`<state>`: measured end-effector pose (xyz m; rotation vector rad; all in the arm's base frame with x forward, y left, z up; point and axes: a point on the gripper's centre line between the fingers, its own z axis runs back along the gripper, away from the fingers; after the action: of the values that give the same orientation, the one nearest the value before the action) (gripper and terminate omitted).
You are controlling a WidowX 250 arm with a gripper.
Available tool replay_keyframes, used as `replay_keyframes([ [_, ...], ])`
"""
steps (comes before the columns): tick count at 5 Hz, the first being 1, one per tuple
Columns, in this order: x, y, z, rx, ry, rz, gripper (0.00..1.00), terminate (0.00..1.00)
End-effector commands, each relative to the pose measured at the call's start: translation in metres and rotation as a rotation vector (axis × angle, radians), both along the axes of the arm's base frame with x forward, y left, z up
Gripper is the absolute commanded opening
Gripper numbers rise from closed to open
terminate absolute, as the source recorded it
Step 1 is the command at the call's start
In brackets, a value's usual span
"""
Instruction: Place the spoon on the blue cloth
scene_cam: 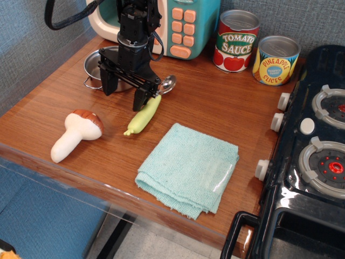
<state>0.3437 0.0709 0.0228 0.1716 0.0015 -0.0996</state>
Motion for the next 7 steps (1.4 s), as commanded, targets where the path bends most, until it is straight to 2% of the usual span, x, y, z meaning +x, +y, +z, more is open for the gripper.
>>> replay_keyframes([
  [1,0.000,-0.004,0.034,-0.022,-0.081,0.012,1.00,0.00],
  [2,0.000,-0.011,0.026,-0.033,-0.047,0.006,1.00,0.00],
  [3,-0.001,-0.017,0.028,-0.028,-0.041,0.006,1.00,0.00],
  [4,-0.002,-0.019,0.038,-0.025,-0.064,0.026,1.00,0.00],
  [6,0.007,-0.022,0.049,-0.061,-0.068,0.070,1.00,0.00],
  [7,0.011,-0.019,0.041,-0.073,-0.054,0.102,1.00,0.00],
])
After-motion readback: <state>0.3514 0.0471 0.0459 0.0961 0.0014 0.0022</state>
